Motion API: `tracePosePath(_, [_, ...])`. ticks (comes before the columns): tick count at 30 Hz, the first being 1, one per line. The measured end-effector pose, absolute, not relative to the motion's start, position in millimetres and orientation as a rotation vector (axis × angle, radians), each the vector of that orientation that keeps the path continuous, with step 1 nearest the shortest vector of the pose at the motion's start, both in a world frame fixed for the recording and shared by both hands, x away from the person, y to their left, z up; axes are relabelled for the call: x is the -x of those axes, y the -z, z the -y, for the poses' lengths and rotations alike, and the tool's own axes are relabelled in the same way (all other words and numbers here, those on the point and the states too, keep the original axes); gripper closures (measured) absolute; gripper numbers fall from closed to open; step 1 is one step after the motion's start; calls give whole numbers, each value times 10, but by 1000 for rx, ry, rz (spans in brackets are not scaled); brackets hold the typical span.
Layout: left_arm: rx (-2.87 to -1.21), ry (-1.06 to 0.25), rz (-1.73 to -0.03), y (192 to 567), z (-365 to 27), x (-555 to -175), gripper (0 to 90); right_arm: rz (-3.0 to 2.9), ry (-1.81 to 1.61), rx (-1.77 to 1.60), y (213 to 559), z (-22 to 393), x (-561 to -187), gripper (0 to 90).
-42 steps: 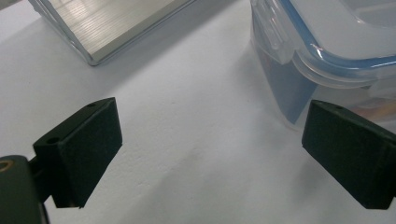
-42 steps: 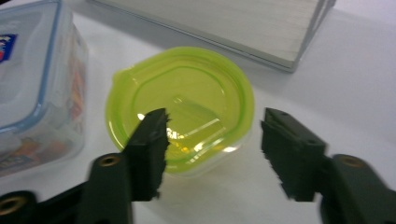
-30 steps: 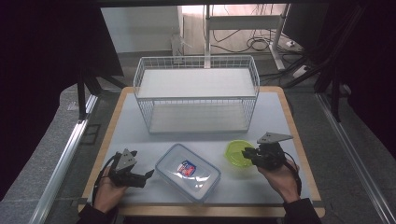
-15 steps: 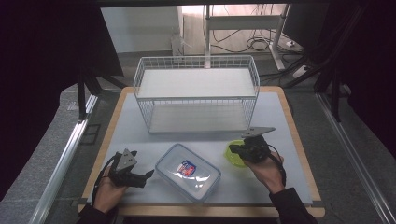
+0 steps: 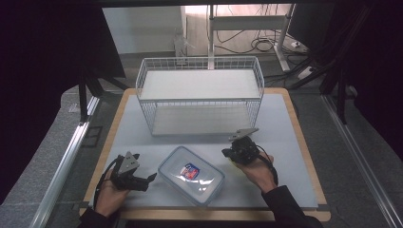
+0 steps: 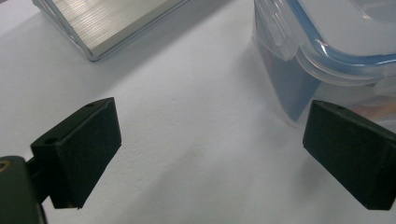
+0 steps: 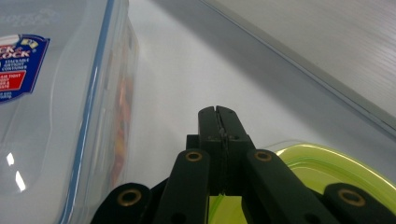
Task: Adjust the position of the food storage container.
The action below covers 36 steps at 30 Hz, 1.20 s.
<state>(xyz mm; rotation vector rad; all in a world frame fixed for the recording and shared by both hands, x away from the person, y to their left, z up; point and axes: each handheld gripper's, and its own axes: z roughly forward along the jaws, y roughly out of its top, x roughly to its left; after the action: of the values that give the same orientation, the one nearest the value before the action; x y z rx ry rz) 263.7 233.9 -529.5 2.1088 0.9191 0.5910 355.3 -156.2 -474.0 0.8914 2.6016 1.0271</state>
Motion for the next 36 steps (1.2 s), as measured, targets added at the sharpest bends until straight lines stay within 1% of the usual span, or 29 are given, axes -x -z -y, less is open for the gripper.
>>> tracePosePath(16, [-2123,-585,-917,5297,-2336,-2640,44,-2588,-984,-979,4728,1961,-3415,900])
tracePosePath(17, [-2124,-585,-916,5297,-2336,-2639,45,-2577,-991,-1016,4731,2056,-3414,900])
tracePosePath(25, [-2122,-575,-922,5301,-2327,-2639,45,-2530,-999,-1080,4725,2308,-3380,900])
tracePosePath(30, [-2109,-548,-932,5303,-2318,-2641,47,-2483,-998,-1157,4733,2539,-3369,900])
tracePosePath(36, [-2110,-541,-932,5303,-2315,-2642,48,-2447,-1000,-1198,4738,2676,-3376,900])
